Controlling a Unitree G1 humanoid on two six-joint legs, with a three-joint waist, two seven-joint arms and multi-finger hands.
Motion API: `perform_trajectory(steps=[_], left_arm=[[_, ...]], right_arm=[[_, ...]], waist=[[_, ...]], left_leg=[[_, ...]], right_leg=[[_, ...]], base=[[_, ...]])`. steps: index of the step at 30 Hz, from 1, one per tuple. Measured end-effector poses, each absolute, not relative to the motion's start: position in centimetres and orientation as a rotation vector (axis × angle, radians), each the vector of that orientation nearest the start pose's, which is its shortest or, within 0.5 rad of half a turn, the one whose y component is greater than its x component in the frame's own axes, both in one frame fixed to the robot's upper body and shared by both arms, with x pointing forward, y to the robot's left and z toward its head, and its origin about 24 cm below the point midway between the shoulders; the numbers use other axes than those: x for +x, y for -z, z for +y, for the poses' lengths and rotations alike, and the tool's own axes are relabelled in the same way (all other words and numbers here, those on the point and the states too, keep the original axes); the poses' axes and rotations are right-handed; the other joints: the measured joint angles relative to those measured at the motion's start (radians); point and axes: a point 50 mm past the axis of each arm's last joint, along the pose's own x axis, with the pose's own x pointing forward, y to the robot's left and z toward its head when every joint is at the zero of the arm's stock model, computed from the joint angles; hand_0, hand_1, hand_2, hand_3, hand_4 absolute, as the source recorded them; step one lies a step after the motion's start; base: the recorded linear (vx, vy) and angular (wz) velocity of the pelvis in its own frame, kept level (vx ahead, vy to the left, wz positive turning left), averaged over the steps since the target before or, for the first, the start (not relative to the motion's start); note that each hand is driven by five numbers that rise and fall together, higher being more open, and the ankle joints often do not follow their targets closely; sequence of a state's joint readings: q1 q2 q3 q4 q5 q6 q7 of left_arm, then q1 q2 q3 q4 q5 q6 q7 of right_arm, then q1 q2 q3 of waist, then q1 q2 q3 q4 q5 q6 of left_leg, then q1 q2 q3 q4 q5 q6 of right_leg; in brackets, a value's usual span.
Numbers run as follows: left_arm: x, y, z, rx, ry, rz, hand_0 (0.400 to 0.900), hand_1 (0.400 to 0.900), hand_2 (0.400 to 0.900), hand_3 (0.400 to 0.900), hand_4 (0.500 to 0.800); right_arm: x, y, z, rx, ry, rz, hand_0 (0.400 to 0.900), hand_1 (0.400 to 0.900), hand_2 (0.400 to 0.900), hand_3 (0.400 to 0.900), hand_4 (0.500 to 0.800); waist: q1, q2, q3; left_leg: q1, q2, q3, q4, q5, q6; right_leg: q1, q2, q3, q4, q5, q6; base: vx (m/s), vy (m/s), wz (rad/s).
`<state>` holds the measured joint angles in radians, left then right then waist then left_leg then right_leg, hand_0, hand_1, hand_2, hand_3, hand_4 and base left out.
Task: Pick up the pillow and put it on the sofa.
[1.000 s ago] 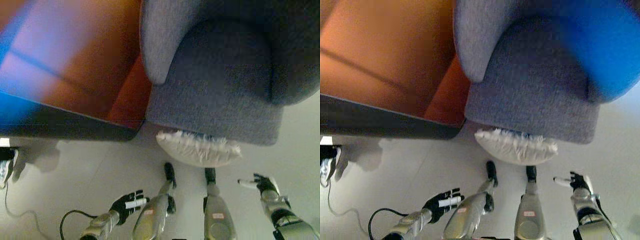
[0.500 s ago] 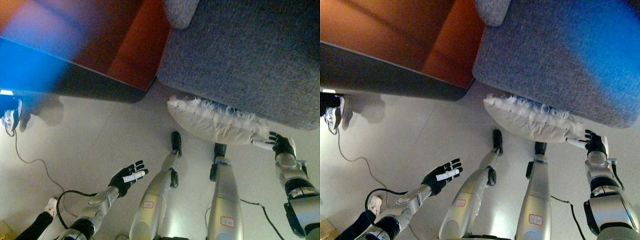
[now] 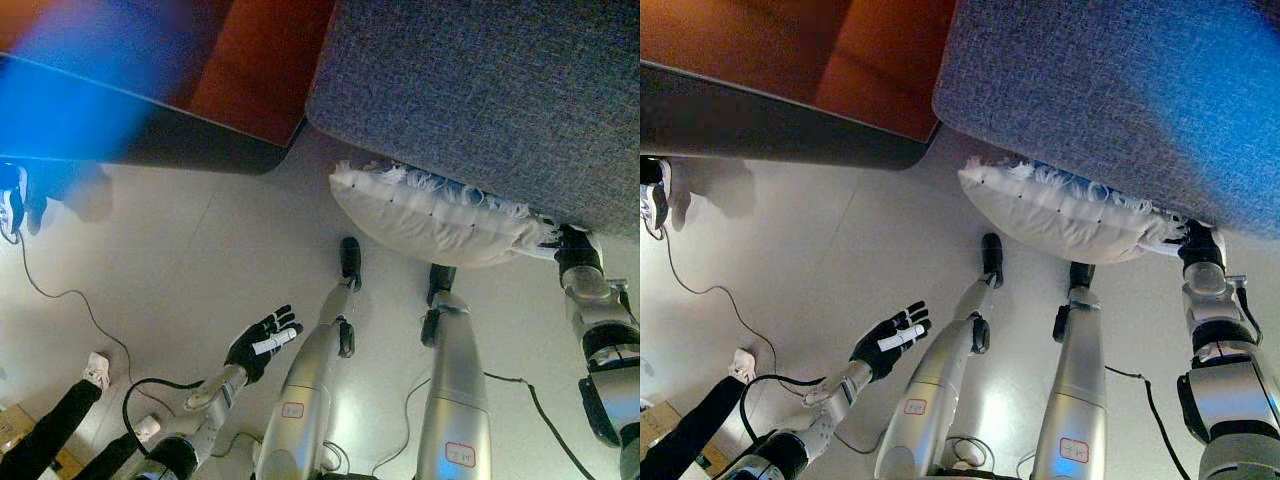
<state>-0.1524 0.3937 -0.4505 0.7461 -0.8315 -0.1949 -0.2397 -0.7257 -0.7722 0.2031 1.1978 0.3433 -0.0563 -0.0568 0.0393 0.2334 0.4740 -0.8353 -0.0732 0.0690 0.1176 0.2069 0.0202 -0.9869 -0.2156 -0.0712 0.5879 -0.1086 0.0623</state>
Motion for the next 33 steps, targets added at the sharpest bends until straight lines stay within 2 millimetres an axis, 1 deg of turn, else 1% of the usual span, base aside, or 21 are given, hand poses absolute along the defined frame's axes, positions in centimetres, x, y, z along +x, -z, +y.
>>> perform_trajectory(steps=[1,8,17,24,28,33], left_arm=[[23.2,6.9,19.4,-0.283,0.198,0.483,0.900,0.900,0.900,0.900,0.800],[23.0,7.0,19.4,-0.285,0.197,0.470,0.900,0.900,0.900,0.900,0.800],[22.8,6.9,19.4,-0.291,0.218,0.452,0.900,0.900,0.900,0.900,0.800],[21.6,7.7,19.6,-0.300,0.214,0.479,0.900,0.900,0.900,0.900,0.800],[21.3,7.9,19.6,-0.305,0.217,0.492,0.900,0.900,0.900,0.900,0.800],[21.1,8.2,19.8,-0.332,0.199,0.510,0.900,0.900,0.900,0.900,0.800]], right_arm=[[32.2,-9.2,-37.4,-0.408,0.473,0.331,0.400,0.400,0.400,0.400,0.500],[32.8,-9.5,-36.6,-0.413,0.356,0.307,0.400,0.400,0.400,0.400,0.500],[32.8,-9.8,-36.5,-0.407,0.323,0.286,0.400,0.400,0.400,0.400,0.500],[32.7,-9.5,-36.5,-0.386,0.291,0.289,0.400,0.400,0.400,0.400,0.500],[32.3,-8.8,-36.4,-0.392,0.255,0.296,0.400,0.400,0.400,0.400,0.500],[31.0,-7.1,-36.0,-0.413,0.171,0.307,0.400,0.400,0.400,0.400,0.500]], waist=[[0.000,0.000,0.000],[-0.006,0.000,0.000],[0.001,0.000,0.000],[0.000,0.001,0.000],[-0.001,0.000,0.000],[-0.012,-0.002,0.002]], left_leg=[[0.000,0.000,0.000,0.000,0.000,0.000],[0.000,0.003,0.003,-0.005,0.001,-0.002],[0.004,0.003,0.010,-0.012,0.007,0.001],[0.030,0.006,0.010,-0.016,0.008,-0.004],[0.068,0.006,0.011,-0.023,0.008,-0.005],[0.187,0.011,0.008,-0.062,0.008,-0.004]], right_leg=[[0.000,0.000,0.000,0.000,0.000,0.000],[-0.004,0.005,0.003,-0.002,0.000,0.000],[-0.008,0.006,0.011,-0.001,0.000,-0.001],[0.015,0.009,0.012,-0.001,0.001,-0.003],[0.054,0.010,0.010,-0.008,0.002,-0.003],[0.179,0.016,-0.001,-0.057,0.007,0.003]], base=[[0.00,0.000,0.00],[0.01,0.028,-0.04],[0.01,0.017,-0.02],[0.00,0.003,0.00],[0.03,0.023,-0.08],[0.05,-0.022,-0.10]])
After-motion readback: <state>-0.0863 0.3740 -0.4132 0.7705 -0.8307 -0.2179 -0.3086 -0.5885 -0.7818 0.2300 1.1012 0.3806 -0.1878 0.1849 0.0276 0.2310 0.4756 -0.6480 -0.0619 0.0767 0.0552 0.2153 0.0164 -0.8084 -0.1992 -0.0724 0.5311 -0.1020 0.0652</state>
